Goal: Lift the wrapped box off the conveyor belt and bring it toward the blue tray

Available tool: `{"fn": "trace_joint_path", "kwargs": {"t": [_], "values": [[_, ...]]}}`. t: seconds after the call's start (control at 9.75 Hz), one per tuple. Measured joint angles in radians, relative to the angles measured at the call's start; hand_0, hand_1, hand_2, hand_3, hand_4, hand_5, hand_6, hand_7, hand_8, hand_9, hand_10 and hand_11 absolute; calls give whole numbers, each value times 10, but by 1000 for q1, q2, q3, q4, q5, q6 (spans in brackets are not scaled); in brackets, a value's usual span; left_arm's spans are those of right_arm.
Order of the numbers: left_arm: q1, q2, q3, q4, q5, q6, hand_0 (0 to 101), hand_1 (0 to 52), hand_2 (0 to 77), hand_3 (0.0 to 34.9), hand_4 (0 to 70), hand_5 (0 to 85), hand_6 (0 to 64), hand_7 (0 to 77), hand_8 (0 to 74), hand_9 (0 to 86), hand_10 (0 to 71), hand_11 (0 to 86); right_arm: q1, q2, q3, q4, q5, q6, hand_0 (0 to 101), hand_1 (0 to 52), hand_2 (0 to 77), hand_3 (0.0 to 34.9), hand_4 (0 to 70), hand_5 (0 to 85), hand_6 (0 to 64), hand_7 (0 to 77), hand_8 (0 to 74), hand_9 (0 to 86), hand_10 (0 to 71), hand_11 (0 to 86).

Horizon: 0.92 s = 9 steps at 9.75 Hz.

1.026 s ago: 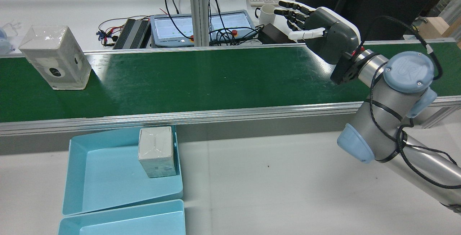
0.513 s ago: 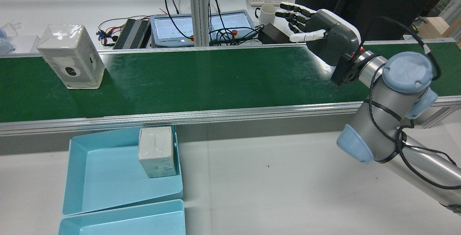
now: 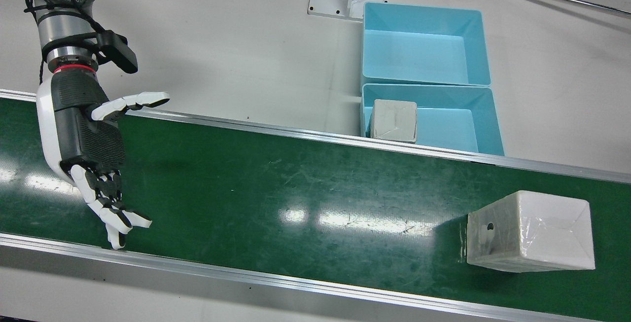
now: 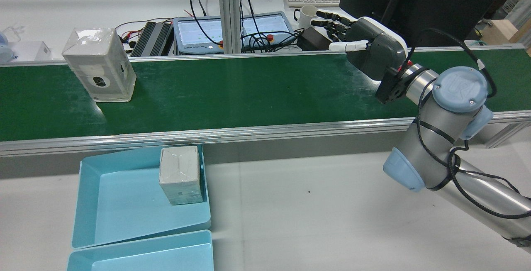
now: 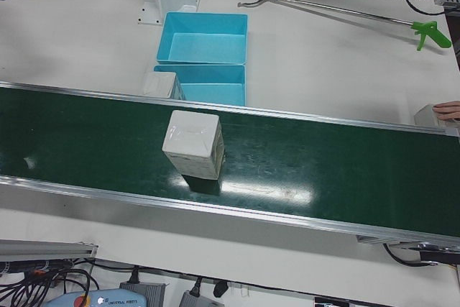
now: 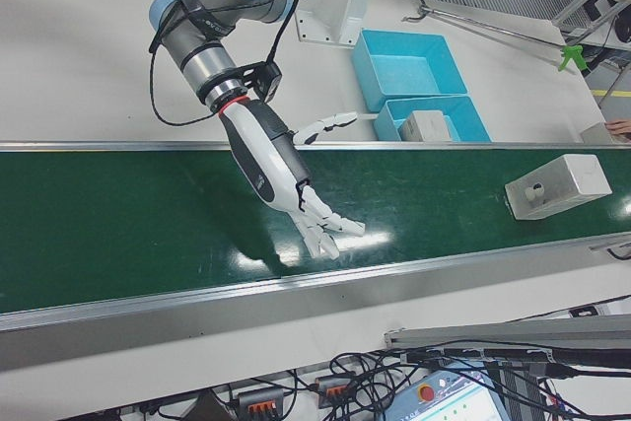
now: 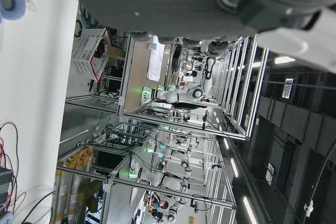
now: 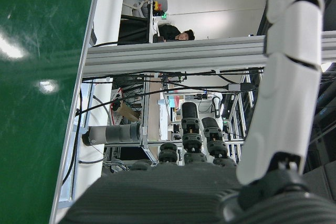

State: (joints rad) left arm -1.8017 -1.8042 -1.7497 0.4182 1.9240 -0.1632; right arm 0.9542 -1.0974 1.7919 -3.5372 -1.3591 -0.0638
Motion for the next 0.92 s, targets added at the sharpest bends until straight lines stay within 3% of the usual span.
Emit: {"fn": "trace_joint_path", "kwargs": {"t": [0.1, 0.41, 0.72, 0.92], "values": [[0, 0, 0, 0, 0, 0, 0, 0, 5, 0, 5, 11, 5, 5, 5, 5, 0, 5, -1, 0, -4, 10, 0, 0, 449, 109, 120, 14, 82, 136, 65, 202, 11, 65, 0, 11], [0, 0, 0, 0, 0, 0, 0, 0, 5, 0, 0, 11, 0, 5, 5, 0, 5, 0, -6, 0, -10, 38, 0, -2, 448, 104, 131, 0, 65, 125, 65, 169, 22, 44, 0, 11], [0, 0, 0, 0, 0, 0, 0, 0, 5, 0, 5, 11, 5, 5, 5, 0, 5, 5, -5, 1, -3, 51, -2, -7, 449, 115, 93, 2, 82, 120, 65, 169, 38, 49, 0, 11], [0, 0, 0, 0, 0, 0, 0, 0, 5, 0, 5, 11, 5, 5, 5, 5, 5, 5, 0, 7, 0, 49, -5, -42, 459, 131, 109, 2, 93, 142, 65, 191, 38, 49, 0, 11]]}}
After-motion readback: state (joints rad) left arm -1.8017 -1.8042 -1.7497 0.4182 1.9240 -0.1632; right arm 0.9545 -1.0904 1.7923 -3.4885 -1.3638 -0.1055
